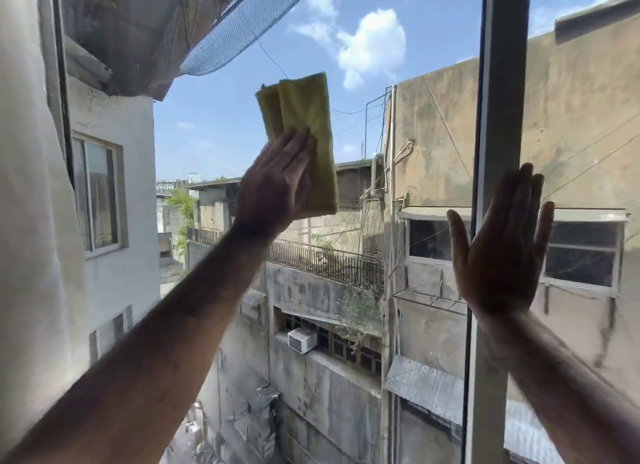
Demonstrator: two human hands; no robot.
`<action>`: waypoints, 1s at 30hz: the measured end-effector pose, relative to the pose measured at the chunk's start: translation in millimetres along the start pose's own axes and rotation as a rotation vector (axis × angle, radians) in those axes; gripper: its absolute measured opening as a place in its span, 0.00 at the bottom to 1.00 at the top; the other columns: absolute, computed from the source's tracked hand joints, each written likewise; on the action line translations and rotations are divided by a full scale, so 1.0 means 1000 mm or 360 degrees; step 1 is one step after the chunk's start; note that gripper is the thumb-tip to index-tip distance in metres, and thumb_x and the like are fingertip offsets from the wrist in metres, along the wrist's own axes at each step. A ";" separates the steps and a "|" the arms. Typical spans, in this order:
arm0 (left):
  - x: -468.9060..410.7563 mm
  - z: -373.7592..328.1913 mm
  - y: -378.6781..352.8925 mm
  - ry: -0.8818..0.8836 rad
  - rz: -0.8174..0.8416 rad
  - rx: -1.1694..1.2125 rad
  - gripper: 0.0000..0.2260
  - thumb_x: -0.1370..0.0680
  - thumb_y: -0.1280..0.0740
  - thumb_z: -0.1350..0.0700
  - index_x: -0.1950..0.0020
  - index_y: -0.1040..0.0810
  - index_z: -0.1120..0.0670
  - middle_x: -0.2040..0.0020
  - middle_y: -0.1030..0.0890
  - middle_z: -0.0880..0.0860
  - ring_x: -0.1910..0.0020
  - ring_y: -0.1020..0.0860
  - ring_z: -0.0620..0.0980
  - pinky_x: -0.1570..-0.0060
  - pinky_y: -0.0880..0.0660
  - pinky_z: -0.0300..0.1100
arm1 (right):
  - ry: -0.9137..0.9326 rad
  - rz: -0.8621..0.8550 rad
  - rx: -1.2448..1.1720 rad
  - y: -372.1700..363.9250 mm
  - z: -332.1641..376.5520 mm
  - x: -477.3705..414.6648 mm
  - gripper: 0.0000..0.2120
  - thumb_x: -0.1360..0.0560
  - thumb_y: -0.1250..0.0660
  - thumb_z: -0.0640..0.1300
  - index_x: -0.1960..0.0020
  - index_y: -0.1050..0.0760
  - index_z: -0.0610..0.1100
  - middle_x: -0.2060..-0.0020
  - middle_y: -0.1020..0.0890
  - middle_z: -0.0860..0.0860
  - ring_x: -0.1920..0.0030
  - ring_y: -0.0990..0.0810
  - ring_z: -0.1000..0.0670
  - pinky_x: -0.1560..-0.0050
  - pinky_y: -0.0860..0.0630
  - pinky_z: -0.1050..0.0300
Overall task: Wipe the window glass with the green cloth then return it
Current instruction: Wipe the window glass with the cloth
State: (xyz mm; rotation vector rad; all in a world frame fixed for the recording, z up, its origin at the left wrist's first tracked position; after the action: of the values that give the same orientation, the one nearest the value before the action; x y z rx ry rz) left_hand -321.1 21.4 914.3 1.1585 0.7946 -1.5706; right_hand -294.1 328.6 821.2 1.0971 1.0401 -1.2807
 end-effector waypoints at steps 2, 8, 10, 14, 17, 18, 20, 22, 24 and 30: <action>0.003 -0.020 -0.005 0.0346 -0.0098 0.0106 0.20 0.14 0.40 0.56 0.23 0.28 0.59 0.21 0.28 0.56 0.20 0.31 0.55 0.23 0.28 0.54 | 0.0005 -0.0014 0.0007 0.000 0.000 0.001 0.41 0.11 0.52 0.65 0.12 0.54 0.36 0.12 0.49 0.39 0.11 0.49 0.40 0.12 0.48 0.36; 0.046 -0.067 -0.017 -0.0535 0.0206 0.0010 0.23 0.13 0.40 0.47 0.23 0.29 0.60 0.21 0.29 0.58 0.20 0.32 0.54 0.22 0.29 0.53 | 0.0008 -0.0015 -0.0011 0.000 0.000 0.001 0.40 0.11 0.51 0.64 0.12 0.54 0.37 0.12 0.48 0.39 0.11 0.49 0.40 0.12 0.48 0.36; 0.042 -0.034 -0.012 -0.0659 0.0237 -0.0064 0.22 0.13 0.39 0.48 0.23 0.28 0.59 0.22 0.28 0.57 0.21 0.30 0.55 0.24 0.27 0.54 | -0.0001 -0.0011 0.0005 0.001 0.000 0.001 0.40 0.11 0.51 0.64 0.12 0.54 0.37 0.12 0.48 0.39 0.11 0.49 0.40 0.12 0.48 0.36; 0.035 0.025 0.006 0.0279 -0.0104 -0.0034 0.20 0.12 0.41 0.50 0.24 0.27 0.60 0.23 0.26 0.57 0.21 0.29 0.56 0.26 0.25 0.53 | -0.0011 -0.0008 0.0008 0.000 0.000 0.000 0.40 0.11 0.51 0.64 0.12 0.54 0.37 0.11 0.49 0.39 0.11 0.49 0.40 0.12 0.48 0.37; 0.035 -0.018 -0.006 0.0846 -0.0303 0.0135 0.20 0.13 0.40 0.51 0.24 0.27 0.61 0.22 0.27 0.58 0.20 0.31 0.57 0.24 0.28 0.55 | -0.0003 -0.0009 0.0008 0.000 -0.001 0.001 0.40 0.11 0.52 0.64 0.11 0.54 0.37 0.11 0.49 0.40 0.11 0.49 0.41 0.12 0.49 0.37; 0.032 -0.039 -0.012 0.0827 -0.0324 0.0184 0.20 0.13 0.39 0.51 0.25 0.27 0.62 0.23 0.27 0.59 0.20 0.31 0.58 0.23 0.29 0.55 | 0.0000 -0.0010 0.0008 -0.001 -0.001 0.001 0.40 0.11 0.51 0.64 0.11 0.54 0.36 0.11 0.49 0.39 0.11 0.49 0.41 0.12 0.49 0.37; 0.032 -0.078 -0.021 0.0469 -0.0213 0.0212 0.21 0.13 0.38 0.50 0.25 0.27 0.61 0.23 0.26 0.59 0.21 0.30 0.57 0.22 0.29 0.54 | 0.0002 -0.0014 0.0011 -0.002 -0.001 0.000 0.40 0.11 0.52 0.64 0.12 0.54 0.36 0.11 0.49 0.39 0.11 0.49 0.41 0.12 0.49 0.37; 0.043 -0.089 -0.023 -0.0095 0.0012 0.0145 0.22 0.13 0.39 0.49 0.24 0.27 0.61 0.23 0.27 0.59 0.21 0.30 0.57 0.23 0.28 0.55 | 0.0004 -0.0015 0.0017 -0.002 -0.001 0.000 0.40 0.11 0.52 0.64 0.12 0.54 0.36 0.11 0.49 0.39 0.11 0.49 0.41 0.12 0.49 0.37; 0.051 -0.063 -0.019 -0.0467 0.0133 0.0043 0.22 0.13 0.38 0.49 0.23 0.28 0.61 0.22 0.27 0.59 0.21 0.30 0.57 0.24 0.27 0.55 | 0.0008 -0.0017 0.0020 -0.001 -0.001 0.000 0.40 0.11 0.52 0.64 0.12 0.54 0.36 0.11 0.49 0.39 0.11 0.49 0.41 0.12 0.49 0.37; 0.062 0.022 0.002 0.0523 -0.0207 -0.0001 0.19 0.12 0.40 0.54 0.23 0.29 0.62 0.22 0.28 0.59 0.20 0.31 0.56 0.26 0.25 0.54 | 0.0001 -0.0019 0.0006 -0.001 -0.001 0.000 0.40 0.11 0.52 0.64 0.12 0.53 0.36 0.12 0.49 0.39 0.11 0.49 0.40 0.12 0.48 0.37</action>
State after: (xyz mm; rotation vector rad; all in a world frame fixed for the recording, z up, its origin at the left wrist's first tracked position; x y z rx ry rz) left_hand -329.0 -19.5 862.9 1.4095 1.1038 -1.5027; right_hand -294.9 329.2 820.9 1.0955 1.0463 -1.2926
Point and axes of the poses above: each hand's wrist, its own x-axis away from the middle knuckle, its own y-axis out of the back of the hand, z = x × y, the point moved 6 cm from there along -x, towards the middle knuckle
